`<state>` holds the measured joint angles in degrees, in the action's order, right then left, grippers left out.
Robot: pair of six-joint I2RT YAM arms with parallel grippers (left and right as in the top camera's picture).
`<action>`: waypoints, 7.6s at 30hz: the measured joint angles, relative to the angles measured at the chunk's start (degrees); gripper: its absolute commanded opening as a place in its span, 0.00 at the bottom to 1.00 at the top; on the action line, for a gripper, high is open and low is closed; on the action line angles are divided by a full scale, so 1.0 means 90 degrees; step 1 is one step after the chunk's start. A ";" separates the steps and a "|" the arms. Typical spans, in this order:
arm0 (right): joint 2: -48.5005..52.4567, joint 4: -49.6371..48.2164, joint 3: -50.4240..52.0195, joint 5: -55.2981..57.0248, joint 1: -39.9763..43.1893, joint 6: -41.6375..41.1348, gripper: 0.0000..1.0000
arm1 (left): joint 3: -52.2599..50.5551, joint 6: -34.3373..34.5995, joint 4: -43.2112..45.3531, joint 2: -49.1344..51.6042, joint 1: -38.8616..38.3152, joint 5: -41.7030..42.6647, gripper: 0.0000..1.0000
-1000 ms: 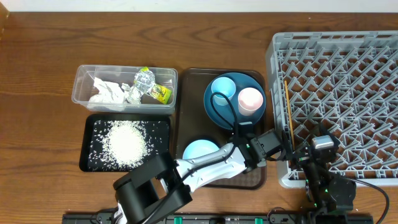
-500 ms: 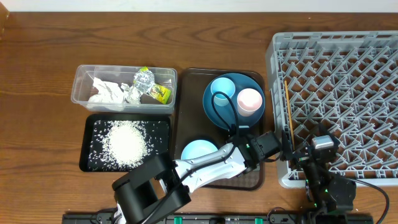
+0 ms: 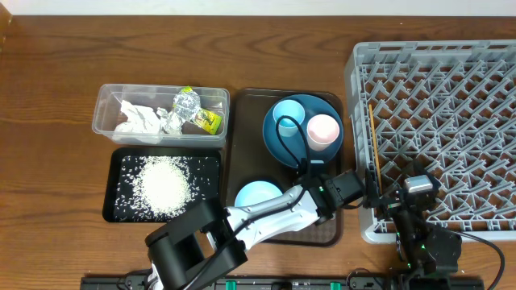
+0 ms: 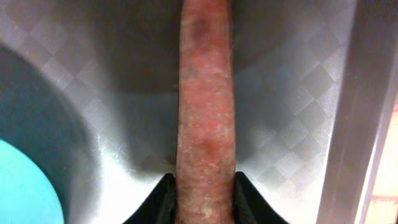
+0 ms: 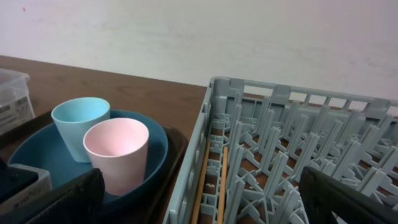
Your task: Sort waste into correct bins and load items into the dishwasher rack
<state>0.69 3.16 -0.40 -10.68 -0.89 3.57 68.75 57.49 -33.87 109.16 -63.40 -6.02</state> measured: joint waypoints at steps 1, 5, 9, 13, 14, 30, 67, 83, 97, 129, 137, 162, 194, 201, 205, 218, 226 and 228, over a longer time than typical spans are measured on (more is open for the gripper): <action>0.0000 0.0000 0.0000 0.0000 0.0002 0.0000 0.99 | 0.0000 -0.0032 0.0000 -0.0002 0.0000 0.0002 0.19; 0.0000 0.0000 0.0000 0.0002 0.0002 0.0000 0.99 | 0.0000 -0.0070 -0.0046 -0.0019 0.0002 0.0002 0.19; 0.0000 0.0000 0.0000 0.0000 0.0000 0.0000 0.99 | -0.0017 -0.0177 -0.0182 -0.0172 0.0002 0.0005 0.19; 0.0000 0.0000 0.0000 0.0000 0.0000 0.0000 0.99 | -0.0070 -0.0304 -0.0265 -0.0687 0.0000 0.0036 0.19; 0.0000 0.0000 0.0000 0.0002 0.0002 0.0000 0.99 | -0.0073 -0.0333 -0.0316 -0.0877 0.0000 0.0044 0.19; 0.0000 0.0000 0.0000 0.0002 0.0000 0.0000 0.99 | -0.0070 -0.0622 -0.2324 -0.3495 0.1146 -0.0260 0.19; 0.0000 -0.0002 0.0000 0.0002 0.0000 0.0000 0.99 | -0.1756 -0.1396 -0.2752 -0.3866 0.4449 -0.0546 0.12; 0.0000 -0.0002 0.0000 0.0000 0.0000 0.0000 0.99 | -0.1853 -0.1678 -0.2693 -0.3866 0.4452 -0.0503 0.07; 0.0000 -0.0002 0.0000 0.0000 0.0000 0.0000 0.99 | -0.2120 -0.1887 -0.2528 -0.3866 0.4452 -0.0491 0.07; 0.0000 -0.0002 0.0000 0.0000 0.0002 0.0000 0.99 | -0.3164 -0.2229 -0.0918 -0.3852 0.4452 -0.0355 0.31; 0.0000 -0.0002 0.0000 0.0002 0.0000 0.0000 0.99 | -0.3167 -0.2237 -0.0707 -0.3849 0.4452 -0.0357 0.31; 0.0000 -0.0002 0.0000 0.0002 0.0000 0.0000 0.99 | -0.3167 -0.2424 -0.0493 -0.3313 0.4452 -0.0374 0.40; 0.0000 -0.0002 0.0000 0.0002 0.0000 0.0000 0.99 | -0.0330 -0.3711 -0.2137 -0.3857 0.4452 0.1685 0.86; 0.0000 -0.0002 0.0000 0.0002 0.0000 0.0000 0.99 | -0.0330 -0.3718 -0.2135 -0.3857 0.4452 0.1705 0.95; 0.0000 -0.0002 0.0000 0.0002 0.0000 0.0000 0.99 | -0.0330 -0.3725 -0.2137 -0.3857 0.4452 0.1707 0.97; 0.0000 0.0017 -0.0061 -0.0022 0.0000 -0.0755 0.99 | -0.0330 -0.3725 -0.2135 -0.3857 0.4452 0.1707 1.00; 0.0641 0.1620 -0.1945 -0.0024 0.0002 -0.1163 0.99 | -0.0330 -0.3725 -0.2130 -0.3857 0.4452 0.1707 1.00; 0.1098 0.2205 -0.2708 -0.0034 0.0002 -0.1205 0.99 | -0.0330 -0.3723 -0.2125 -0.3857 0.4452 0.1707 1.00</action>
<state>10.57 23.00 -24.77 -10.98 -0.86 -7.27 65.78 23.99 -52.99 74.46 -23.33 9.34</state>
